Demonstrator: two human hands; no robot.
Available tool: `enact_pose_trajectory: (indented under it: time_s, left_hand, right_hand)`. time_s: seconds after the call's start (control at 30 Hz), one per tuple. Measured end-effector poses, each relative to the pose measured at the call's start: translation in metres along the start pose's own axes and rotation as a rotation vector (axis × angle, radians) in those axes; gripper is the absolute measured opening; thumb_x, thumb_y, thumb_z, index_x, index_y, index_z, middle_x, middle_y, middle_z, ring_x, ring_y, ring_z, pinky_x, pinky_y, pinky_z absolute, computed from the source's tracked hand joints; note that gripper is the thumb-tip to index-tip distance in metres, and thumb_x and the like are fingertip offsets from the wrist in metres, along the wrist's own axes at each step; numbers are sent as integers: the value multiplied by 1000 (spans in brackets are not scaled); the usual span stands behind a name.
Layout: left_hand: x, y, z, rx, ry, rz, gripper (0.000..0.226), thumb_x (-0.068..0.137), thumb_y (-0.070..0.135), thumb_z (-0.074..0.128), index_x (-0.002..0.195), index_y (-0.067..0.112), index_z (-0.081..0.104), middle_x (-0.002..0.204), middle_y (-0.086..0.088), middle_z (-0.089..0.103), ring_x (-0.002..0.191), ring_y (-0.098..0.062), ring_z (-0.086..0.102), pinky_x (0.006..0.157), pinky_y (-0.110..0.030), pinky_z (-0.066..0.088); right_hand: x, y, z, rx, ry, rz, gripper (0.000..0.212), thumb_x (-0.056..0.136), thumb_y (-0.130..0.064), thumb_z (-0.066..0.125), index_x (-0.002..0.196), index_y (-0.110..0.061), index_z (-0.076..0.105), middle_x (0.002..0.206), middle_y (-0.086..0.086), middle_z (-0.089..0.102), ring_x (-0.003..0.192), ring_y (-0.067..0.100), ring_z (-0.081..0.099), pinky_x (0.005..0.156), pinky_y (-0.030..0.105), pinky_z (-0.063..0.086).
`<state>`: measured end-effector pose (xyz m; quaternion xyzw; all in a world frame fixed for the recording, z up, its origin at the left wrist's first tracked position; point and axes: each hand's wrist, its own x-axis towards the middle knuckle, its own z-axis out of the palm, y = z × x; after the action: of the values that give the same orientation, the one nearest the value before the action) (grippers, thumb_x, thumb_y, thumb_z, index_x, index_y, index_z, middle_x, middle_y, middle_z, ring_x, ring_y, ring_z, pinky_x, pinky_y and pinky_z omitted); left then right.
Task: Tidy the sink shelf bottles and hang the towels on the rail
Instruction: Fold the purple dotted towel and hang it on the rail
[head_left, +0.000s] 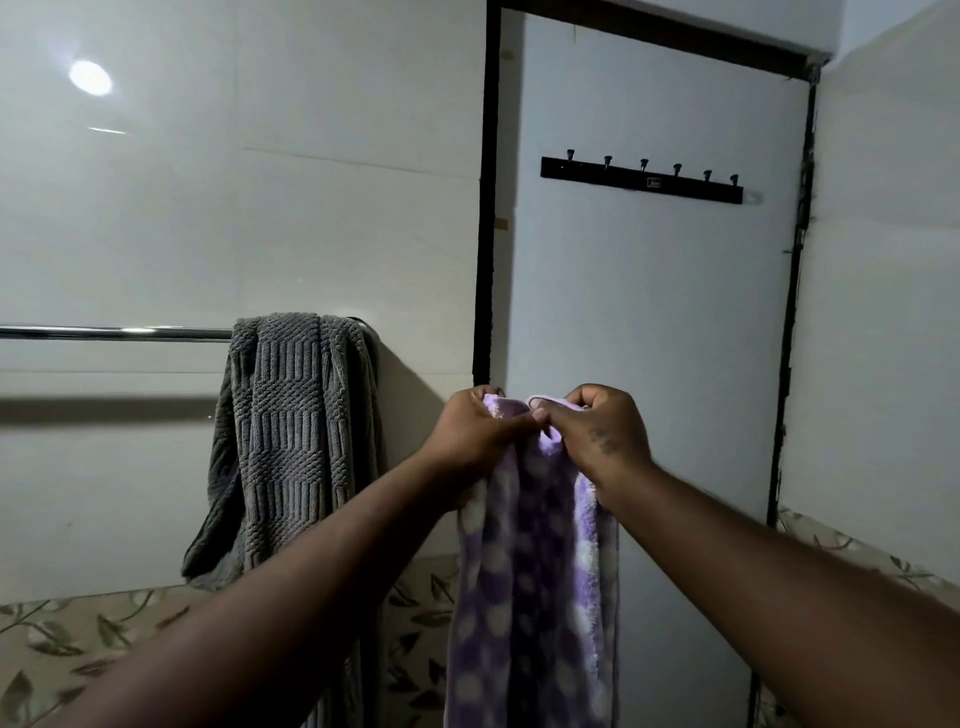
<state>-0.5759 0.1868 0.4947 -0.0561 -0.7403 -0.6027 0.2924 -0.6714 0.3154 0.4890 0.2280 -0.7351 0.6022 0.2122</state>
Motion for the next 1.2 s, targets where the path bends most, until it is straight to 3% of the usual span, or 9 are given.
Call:
enact_pose_trajectory:
  time_s: [0.17, 0.3, 0.4, 0.57, 0.77, 0.93, 1.03, 1.13, 1.2]
  left_hand:
    - [16, 2, -5, 226, 105, -47, 8, 97, 4, 53, 89, 3, 56, 71, -12, 52, 59, -18, 44, 45, -19, 35]
    - [17, 6, -17, 285, -97, -80, 38, 94, 40, 69, 79, 5, 72, 64, -3, 62, 53, -9, 51, 50, -15, 42]
    - [21, 10, -23, 409, -124, -34, 37, 91, 38, 74, 61, 17, 67, 52, 8, 56, 45, -2, 45, 46, -12, 37]
    - [22, 13, -7, 302, 7, 25, 48, 96, 33, 68, 59, 16, 43, 52, 2, 40, 45, -10, 33, 48, -23, 29]
    - [24, 19, -9, 79, 172, 125, 47, 99, 26, 64, 63, 18, 36, 52, 6, 31, 43, -6, 26, 42, -20, 26]
    - [28, 12, -30, 90, 267, 92, 41, 90, 18, 76, 62, 16, 46, 53, 1, 45, 47, -10, 39, 48, -21, 35]
    - [21, -4, -26, 164, 98, 14, 34, 85, 14, 81, 67, 8, 53, 57, -3, 49, 51, -12, 42, 51, -23, 36]
    - [12, -21, -4, 179, -102, -24, 39, 85, 17, 82, 71, 8, 47, 61, 0, 38, 57, -12, 33, 53, -27, 28]
    - [12, -28, 5, 114, -40, -10, 41, 84, 13, 82, 69, 15, 44, 58, 5, 41, 50, -6, 36, 49, -20, 32]
  right_hand:
    - [-2, 0, -9, 11, -144, -81, 53, 66, -51, 87, 62, -12, 52, 55, -6, 47, 54, 14, 41, 56, 29, 38]
    - [-6, -3, -15, 132, -296, -97, 41, 80, -42, 84, 79, -6, 65, 70, 2, 61, 66, 15, 54, 67, 31, 46]
    - [-11, 2, -22, 146, -423, -135, 32, 88, -37, 77, 89, -7, 68, 76, 13, 66, 72, 14, 58, 72, 34, 50]
    - [-17, 23, -18, -94, -489, -135, 8, 99, -32, 62, 95, -28, 68, 91, -4, 76, 88, 20, 72, 80, 43, 61]
    - [-21, 77, -9, -430, -346, 45, 18, 94, -6, 55, 105, -10, 68, 103, 8, 71, 85, 17, 58, 81, 35, 51]
    - [-23, 80, -10, 58, -175, 316, 20, 97, -23, 64, 86, -6, 69, 81, 6, 72, 71, 27, 64, 64, 44, 52]
    - [-19, 58, -3, 149, -156, 204, 30, 97, -27, 66, 76, -5, 63, 68, 6, 56, 65, 19, 47, 62, 33, 38]
    - [-16, 28, 9, 266, -228, 117, 26, 94, -26, 72, 76, -8, 68, 71, 6, 68, 68, 15, 58, 67, 29, 48]
    - [-11, 15, 10, 441, -321, 157, 18, 95, -19, 70, 84, -4, 71, 84, 8, 78, 74, 12, 69, 69, 23, 57]
